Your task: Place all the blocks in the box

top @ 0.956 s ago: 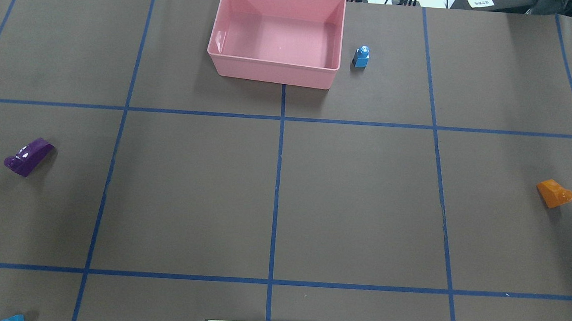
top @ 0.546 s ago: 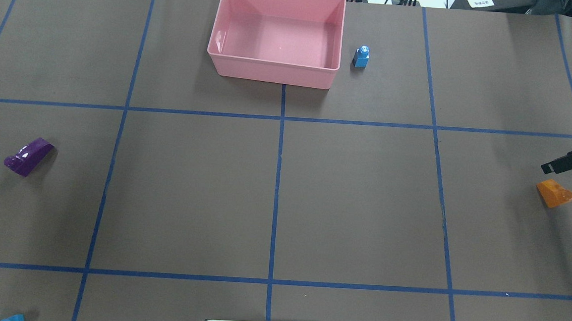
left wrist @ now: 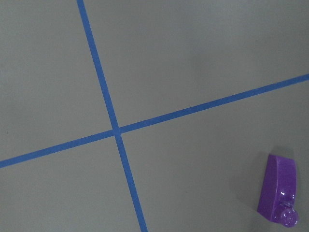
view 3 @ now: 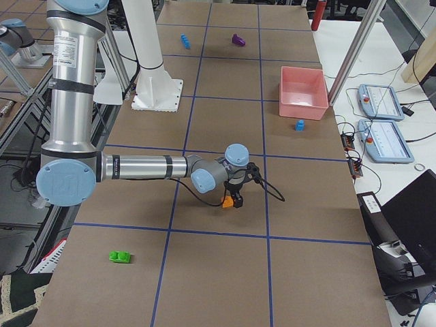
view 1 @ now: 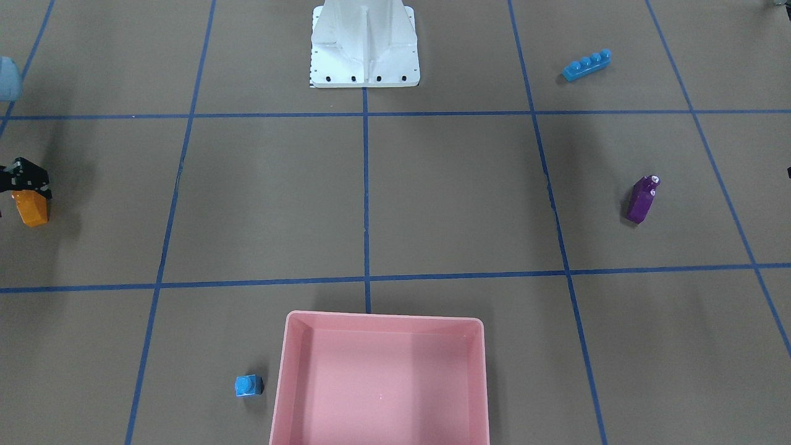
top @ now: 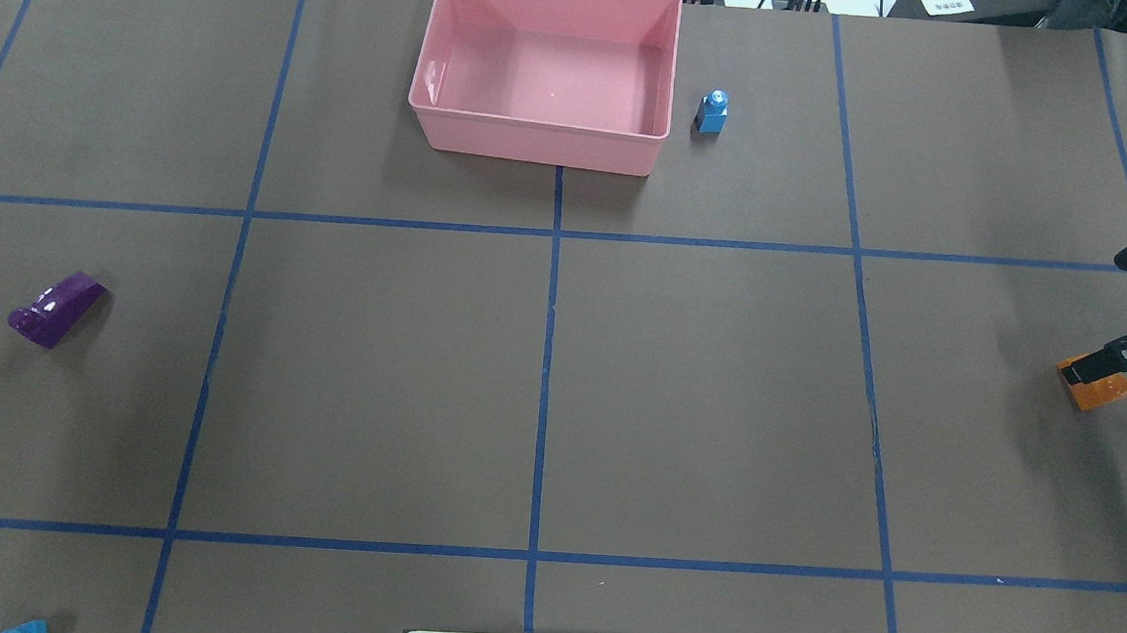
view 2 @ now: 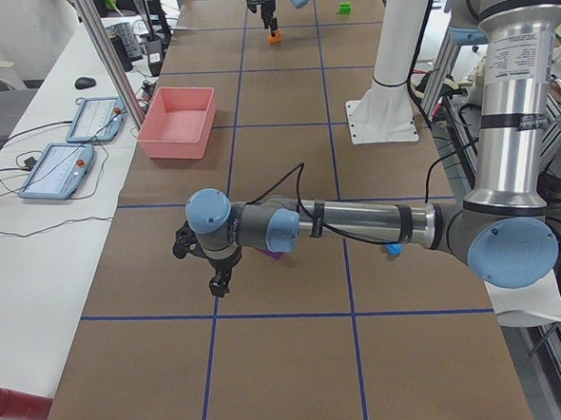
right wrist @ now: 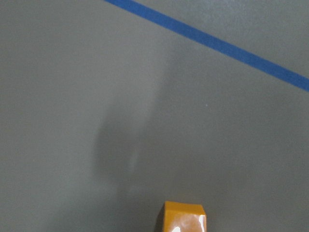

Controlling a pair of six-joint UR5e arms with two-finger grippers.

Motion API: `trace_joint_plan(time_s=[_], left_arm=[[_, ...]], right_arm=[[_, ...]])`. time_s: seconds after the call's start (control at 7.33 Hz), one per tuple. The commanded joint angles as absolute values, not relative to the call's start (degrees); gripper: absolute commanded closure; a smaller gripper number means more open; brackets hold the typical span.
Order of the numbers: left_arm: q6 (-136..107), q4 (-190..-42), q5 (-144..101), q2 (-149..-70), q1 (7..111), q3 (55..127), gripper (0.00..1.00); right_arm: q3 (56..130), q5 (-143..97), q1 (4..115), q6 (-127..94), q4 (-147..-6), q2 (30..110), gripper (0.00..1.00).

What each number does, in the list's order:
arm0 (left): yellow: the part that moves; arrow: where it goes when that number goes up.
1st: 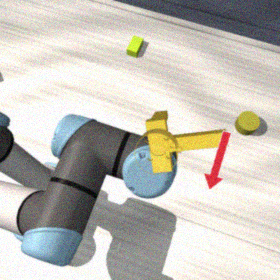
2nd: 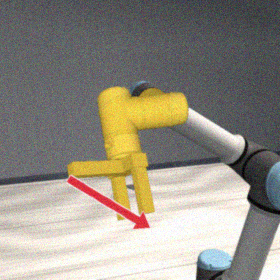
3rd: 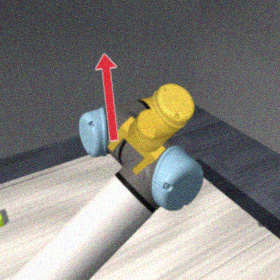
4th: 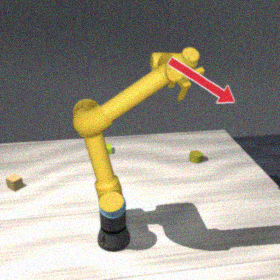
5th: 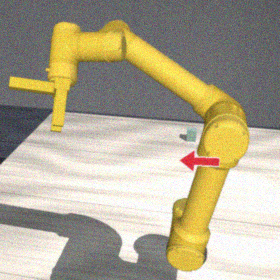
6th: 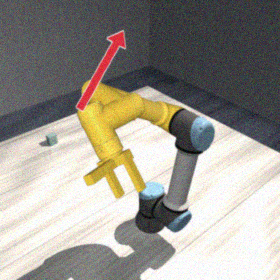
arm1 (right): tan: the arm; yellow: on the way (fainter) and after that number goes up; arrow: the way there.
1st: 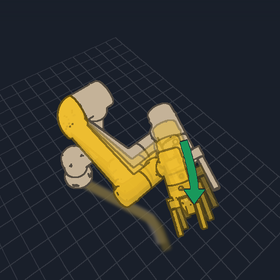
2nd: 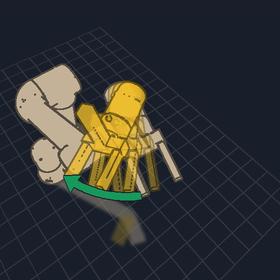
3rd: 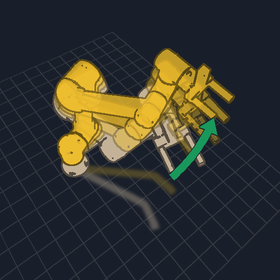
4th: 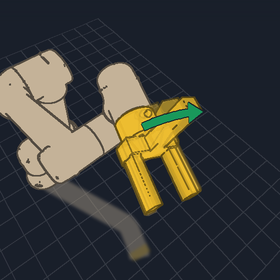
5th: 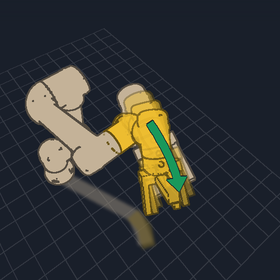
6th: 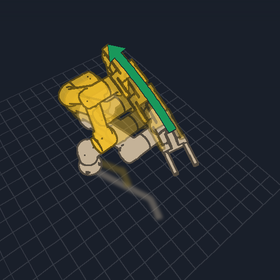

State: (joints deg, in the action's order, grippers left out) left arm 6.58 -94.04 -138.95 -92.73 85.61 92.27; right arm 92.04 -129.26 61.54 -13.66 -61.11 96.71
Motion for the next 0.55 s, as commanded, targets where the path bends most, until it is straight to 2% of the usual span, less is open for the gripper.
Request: trace_joint_plan(time_s=[0.0, 0.14, 0.41], left_arm=[[6.7, -94.0, -139.0, -92.7, 85.6, 92.2, 0.00], [6.7, -94.0, -139.0, -92.7, 85.6, 92.3, 0.00], [6.7, -94.0, -139.0, -92.7, 85.6, 92.4, 0.00]], right_arm=[[91.2, -130.1, 60.8, -13.6, -61.3, 97.6, 0.34], [91.0, -130.0, 60.7, -13.7, -61.4, 97.1, 0.57], [90.9, -130.0, 60.6, -13.7, -61.7, 96.5, 0.92]])
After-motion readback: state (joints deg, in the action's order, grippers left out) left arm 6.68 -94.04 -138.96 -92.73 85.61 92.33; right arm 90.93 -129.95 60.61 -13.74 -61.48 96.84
